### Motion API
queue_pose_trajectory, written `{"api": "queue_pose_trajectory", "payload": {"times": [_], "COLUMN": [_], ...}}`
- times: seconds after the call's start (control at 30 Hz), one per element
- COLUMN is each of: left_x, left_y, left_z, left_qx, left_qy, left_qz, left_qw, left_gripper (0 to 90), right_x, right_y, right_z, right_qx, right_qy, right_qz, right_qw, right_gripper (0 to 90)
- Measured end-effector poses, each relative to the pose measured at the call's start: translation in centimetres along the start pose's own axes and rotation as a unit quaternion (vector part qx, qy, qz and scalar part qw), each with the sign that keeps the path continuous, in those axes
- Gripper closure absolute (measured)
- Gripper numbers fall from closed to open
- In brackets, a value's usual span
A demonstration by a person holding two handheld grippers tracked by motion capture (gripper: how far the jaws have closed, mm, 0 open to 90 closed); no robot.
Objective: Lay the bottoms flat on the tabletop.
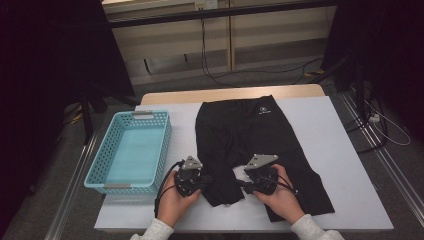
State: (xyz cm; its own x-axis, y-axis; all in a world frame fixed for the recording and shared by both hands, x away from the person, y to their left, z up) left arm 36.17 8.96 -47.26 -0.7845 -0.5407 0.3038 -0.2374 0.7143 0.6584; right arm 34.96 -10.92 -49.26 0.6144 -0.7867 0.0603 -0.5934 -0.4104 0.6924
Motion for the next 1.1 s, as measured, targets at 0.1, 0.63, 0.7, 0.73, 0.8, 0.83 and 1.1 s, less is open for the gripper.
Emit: {"api": "queue_pose_trajectory", "payload": {"times": [0.1, 0.63, 0.7, 0.73, 0.8, 0.83, 1.1], "left_x": [-0.3, -1.9, -2.2, -2.2, -2.2, -2.3, -2.7], "left_y": [1.5, 4.4, 5.1, 5.4, 5.8, 5.8, 5.7], "left_z": [-0.6, -1.2, -1.5, -1.7, -2.0, -2.0, -1.8], "left_qx": [0.026, 0.070, 0.077, 0.082, 0.087, 0.089, 0.088], "left_qy": [0.010, 0.046, 0.050, 0.052, 0.050, 0.052, 0.060], "left_qz": [0.002, -0.004, -0.007, -0.006, -0.007, -0.006, -0.012], "left_qw": [0.9996, 0.9965, 0.9958, 0.9953, 0.9949, 0.9946, 0.9943], "left_gripper": [84.5, 88.1, 88.1, 88.1, 88.0, 87.9, 87.8], "right_x": [0.0, 0.7, 0.6, 0.6, 0.7, 0.7, 0.7], "right_y": [0.0, 0.2, 0.1, 0.0, -0.3, -0.6, -2.4], "right_z": [0.0, -0.9, -1.4, -1.7, -2.3, -2.7, -4.3], "right_qx": [0.001, 0.002, 0.011, 0.014, 0.016, 0.019, 0.022], "right_qy": [-0.002, -0.015, -0.015, -0.009, -0.008, -0.011, 0.000], "right_qz": [-0.001, 0.004, 0.001, 0.002, 0.003, -0.002, 0.000], "right_qw": [1.0000, 0.9999, 0.9998, 0.9999, 0.9998, 0.9998, 0.9998], "right_gripper": [50.5, 41.8, 41.6, 42.3, 42.7, 44.6, 52.9]}}
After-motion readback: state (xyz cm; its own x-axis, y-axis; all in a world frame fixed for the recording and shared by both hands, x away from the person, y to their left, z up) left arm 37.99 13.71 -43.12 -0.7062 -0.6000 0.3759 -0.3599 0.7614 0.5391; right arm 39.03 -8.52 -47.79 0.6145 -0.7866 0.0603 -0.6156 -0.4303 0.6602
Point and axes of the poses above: each handheld gripper's, and its own axes: y roughly backward along the jaws, z roughly out of its underside, x roughly to its right, the point moved 5 cm from there along -y, roughly forward along the jaws, and after that the axes turned 8 degrees about z, right-handed, at the moved point
